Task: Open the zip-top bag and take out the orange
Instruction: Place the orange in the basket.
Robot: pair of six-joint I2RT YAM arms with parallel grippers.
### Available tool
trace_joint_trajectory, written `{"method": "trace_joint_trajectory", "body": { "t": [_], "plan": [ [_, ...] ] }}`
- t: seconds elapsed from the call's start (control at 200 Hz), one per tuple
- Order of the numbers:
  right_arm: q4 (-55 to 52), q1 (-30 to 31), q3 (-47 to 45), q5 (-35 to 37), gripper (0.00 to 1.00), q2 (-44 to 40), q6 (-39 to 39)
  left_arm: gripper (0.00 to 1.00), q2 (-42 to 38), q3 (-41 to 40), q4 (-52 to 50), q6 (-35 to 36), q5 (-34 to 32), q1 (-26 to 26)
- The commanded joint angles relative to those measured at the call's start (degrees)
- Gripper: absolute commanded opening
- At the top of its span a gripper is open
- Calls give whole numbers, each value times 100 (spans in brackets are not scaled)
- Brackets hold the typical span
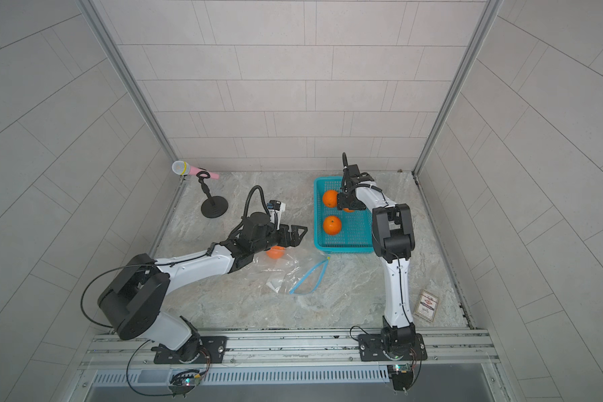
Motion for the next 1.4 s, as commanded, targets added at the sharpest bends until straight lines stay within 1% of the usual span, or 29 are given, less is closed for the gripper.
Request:
{"method": "trace_joint_trajectory", "body": {
  "t": [0.0,0.035,0.06,0.135,0.21,0.335,0.41,0.515,0.605,0.64,0.715,0.75,0.78,0.845,0.901,0.946,0.996,1.071,1.106,1.176,1.226,1.261,1.336,1.396],
  "plan": [
    [-90,-24,-47,186,73,-45,-75,100,-192,-91,-27,154,-120,-31],
    [-109,-45,-33,123,77,-20,-43,100,-215,-106,-55,145,-103,-33],
    [-143,-67,8,13,78,-2,-76,100,-235,-107,-93,145,-81,-33],
    [-227,-90,122,-27,79,47,-212,100,-353,-163,-224,160,-39,-34],
    [-299,-96,162,-37,81,87,-289,100,-577,-330,-324,180,-138,-37],
    [-484,-96,326,-169,83,240,-325,100,-1041,-742,-184,163,-291,-30],
    [-456,-95,299,-155,88,185,-279,100,-1326,-894,-333,163,-358,-22],
    [-599,-73,394,-204,91,98,-267,100,-1659,-974,-752,205,-525,-21],
    [-590,63,290,117,93,-324,-290,100,-1991,-1184,-926,198,-708,17],
    [-776,130,376,268,93,-490,-339,100,-2160,-1278,-995,95,-661,125],
    [-979,272,336,335,94,-933,-397,100,-2618,-1493,-1052,-133,57,673],
    [-988,388,237,443,95,-1170,-435,100,-2899,-1624,-1093,-182,230,925],
    [-937,497,64,529,100,-1407,-475,100,-3161,-1686,-1230,-181,272,1092],
    [-688,756,-368,473,100,-1944,-537,100,-3552,-1751,-1506,-152,436,1327],
    [-434,877,-839,304,100,-2433,-464,100,-3731,-1808,-1454,-170,656,1375],
    [-85,864,-1329,-48,100,-2848,-237,100,-3745,-1879,-1231,-253,813,1375],
    [450,823,-1963,-198,100,-3289,78,97,-3661,-1945,-1014,-369,961,1375],
    [637,765,-2519,-776,100,-3831,225,92,-3493,-2021,-823,-408,1083,1371],
    [674,814,-2846,-853,100,-4143,284,90,-3447,-2075,-737,-400,1095,1375],
    [1227,1046,-3832,-861,100,-5007,434,84,-3396,-2177,-644,-360,1025,1367],
    [1812,1280,-4720,-784,96,-5716,641,83,-3322,-2179,-704,-305,1052,1375],
    [2171,1465,-5235,-793,92,-6198,800,83,-3250,-2107,-849,-214,1035,1368],
    [2412,2017,-5996,-681,86,-7073,1075,83,-3073,-2066,-818,-222,1039,1358],
    [2454,2494,-6508,-472,83,-7638,1247,83,-2853,-2096,-591,-258,1050,1333]
  ]
}}
